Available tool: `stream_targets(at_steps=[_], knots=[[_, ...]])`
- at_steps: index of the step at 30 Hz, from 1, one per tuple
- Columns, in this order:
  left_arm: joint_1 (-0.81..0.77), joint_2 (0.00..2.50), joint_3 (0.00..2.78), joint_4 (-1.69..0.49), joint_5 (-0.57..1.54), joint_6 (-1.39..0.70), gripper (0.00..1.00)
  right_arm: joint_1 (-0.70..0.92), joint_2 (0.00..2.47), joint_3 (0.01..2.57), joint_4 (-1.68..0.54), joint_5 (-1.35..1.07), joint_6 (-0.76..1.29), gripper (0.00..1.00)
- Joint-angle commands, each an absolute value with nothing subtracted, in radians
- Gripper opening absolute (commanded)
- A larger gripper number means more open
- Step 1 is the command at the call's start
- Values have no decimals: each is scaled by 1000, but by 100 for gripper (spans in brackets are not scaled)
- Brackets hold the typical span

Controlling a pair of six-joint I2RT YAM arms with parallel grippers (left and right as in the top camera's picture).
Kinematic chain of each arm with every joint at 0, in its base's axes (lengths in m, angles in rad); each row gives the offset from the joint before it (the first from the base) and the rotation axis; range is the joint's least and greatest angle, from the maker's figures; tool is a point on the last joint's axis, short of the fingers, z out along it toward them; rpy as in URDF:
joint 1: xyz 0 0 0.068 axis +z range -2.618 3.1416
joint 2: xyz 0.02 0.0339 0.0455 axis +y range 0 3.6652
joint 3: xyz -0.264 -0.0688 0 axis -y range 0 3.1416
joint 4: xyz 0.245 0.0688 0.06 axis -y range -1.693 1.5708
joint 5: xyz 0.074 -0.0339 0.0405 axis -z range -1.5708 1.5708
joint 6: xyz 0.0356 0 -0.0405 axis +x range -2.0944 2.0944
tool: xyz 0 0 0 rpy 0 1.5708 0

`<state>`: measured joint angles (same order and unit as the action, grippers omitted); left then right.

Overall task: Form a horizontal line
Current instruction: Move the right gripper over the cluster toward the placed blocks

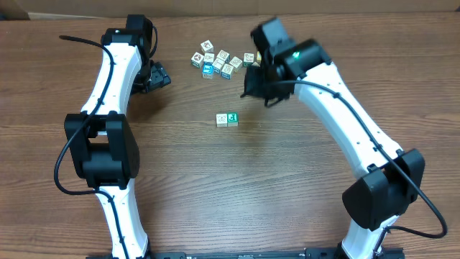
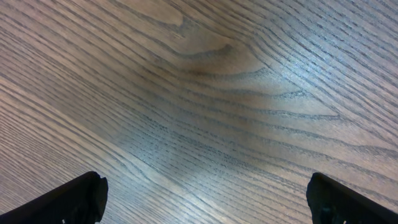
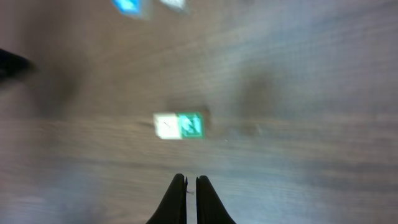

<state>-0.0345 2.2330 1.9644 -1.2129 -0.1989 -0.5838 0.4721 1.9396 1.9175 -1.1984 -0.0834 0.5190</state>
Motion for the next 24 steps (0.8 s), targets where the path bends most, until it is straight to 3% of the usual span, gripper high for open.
stream_targets(at_steps=[1,16,24], knots=[[-33,2212,1985,-1215,-209,-580,100,473,1987,1981,-1190,-52,528,4],[-33,2212,1985,-1215,-209,-579,100,632,2210,1978,-1015,221,519,4],[-33,2212,1985,-1215,-209,-580,100,644,2285,1975,-996,223,521,4]])
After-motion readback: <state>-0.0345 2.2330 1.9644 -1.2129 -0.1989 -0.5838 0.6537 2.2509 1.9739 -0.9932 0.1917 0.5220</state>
